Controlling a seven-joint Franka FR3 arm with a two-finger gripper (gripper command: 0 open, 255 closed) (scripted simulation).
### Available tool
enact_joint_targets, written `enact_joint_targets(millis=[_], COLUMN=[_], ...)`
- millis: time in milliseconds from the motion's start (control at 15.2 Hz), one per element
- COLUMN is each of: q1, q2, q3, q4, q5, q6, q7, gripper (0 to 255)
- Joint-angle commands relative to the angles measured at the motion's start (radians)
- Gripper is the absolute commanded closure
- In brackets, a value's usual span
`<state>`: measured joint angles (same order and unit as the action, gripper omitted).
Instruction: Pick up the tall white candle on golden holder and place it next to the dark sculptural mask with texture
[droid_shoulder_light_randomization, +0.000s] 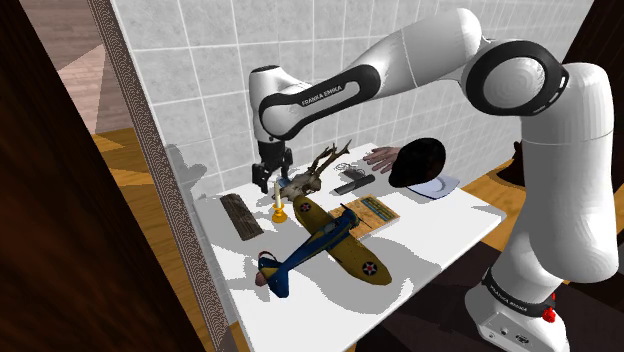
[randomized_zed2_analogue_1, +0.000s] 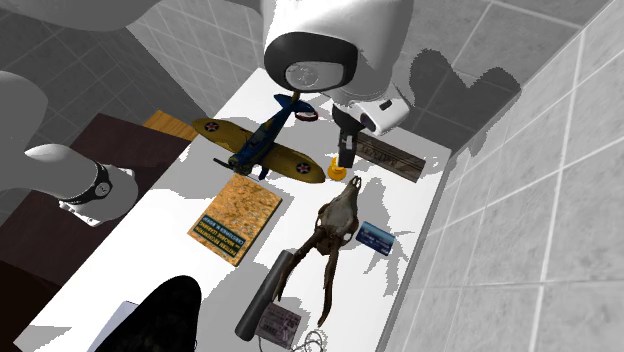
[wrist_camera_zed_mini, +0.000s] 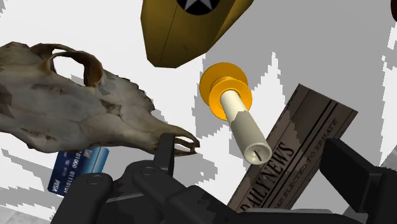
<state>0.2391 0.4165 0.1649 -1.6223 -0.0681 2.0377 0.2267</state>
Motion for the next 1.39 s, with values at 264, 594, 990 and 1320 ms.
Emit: enact_joint_targets(millis=[264,594,990,1320], q1=[0.001,0.001,0.001,0.000], q2=[0.004,0.004,0.004,-0.013], q3=[0.000,0.000,0.000,0.002], q4=[-0.008,-0.008,-0.008,0.021], q5=[-0.001,-0.001,-0.001,0.003], q6=[0.012,0.012,0.012,-0.034], q7=[0.002,0.002,0.002,-0.001], gripper=[0,255,255,255])
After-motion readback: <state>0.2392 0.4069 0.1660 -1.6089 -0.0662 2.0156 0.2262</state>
